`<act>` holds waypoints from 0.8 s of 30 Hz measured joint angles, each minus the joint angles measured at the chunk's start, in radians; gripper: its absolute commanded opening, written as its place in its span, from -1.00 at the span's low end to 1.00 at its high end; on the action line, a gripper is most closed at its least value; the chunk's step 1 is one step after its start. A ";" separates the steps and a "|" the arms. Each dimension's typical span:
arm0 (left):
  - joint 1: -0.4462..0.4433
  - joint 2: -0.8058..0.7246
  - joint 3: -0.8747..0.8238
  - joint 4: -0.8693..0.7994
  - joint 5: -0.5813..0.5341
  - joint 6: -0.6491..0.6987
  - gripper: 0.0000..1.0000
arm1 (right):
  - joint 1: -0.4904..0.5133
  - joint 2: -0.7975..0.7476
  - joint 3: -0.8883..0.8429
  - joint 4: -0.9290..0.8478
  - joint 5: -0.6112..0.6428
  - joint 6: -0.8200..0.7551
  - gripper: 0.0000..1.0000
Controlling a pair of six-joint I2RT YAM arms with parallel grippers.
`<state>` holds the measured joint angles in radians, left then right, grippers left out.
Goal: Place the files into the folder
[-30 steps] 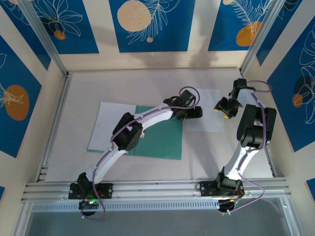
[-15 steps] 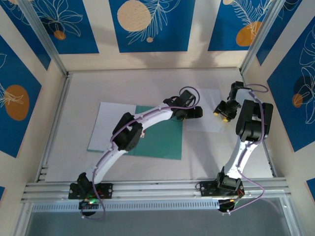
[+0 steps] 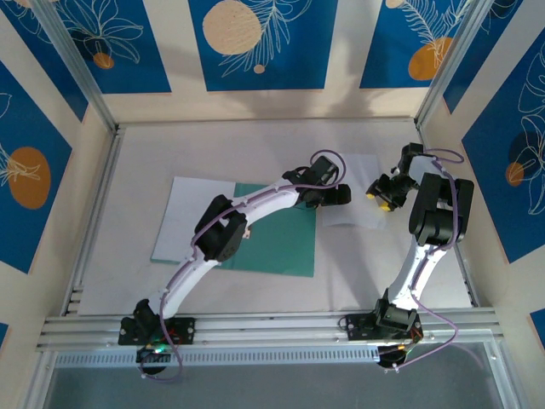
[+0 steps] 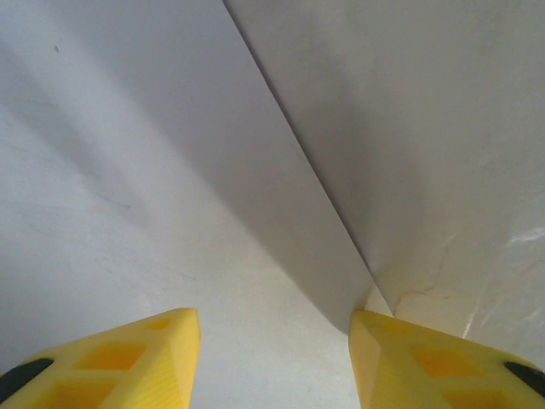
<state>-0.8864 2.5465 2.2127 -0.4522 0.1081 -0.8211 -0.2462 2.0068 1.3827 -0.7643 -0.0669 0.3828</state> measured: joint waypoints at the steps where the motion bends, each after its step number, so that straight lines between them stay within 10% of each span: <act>1: 0.000 0.000 0.000 0.000 0.000 0.000 0.79 | 0.000 0.000 -0.002 0.002 -0.006 0.000 0.03; 24: 0.001 -0.003 -0.004 0.003 0.012 0.000 0.81 | 0.002 -0.001 -0.051 0.069 -0.223 0.024 0.02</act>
<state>-0.8856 2.5431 2.2089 -0.4496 0.1200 -0.8207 -0.2440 2.0056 1.3319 -0.6956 -0.2897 0.4065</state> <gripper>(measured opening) 0.920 0.513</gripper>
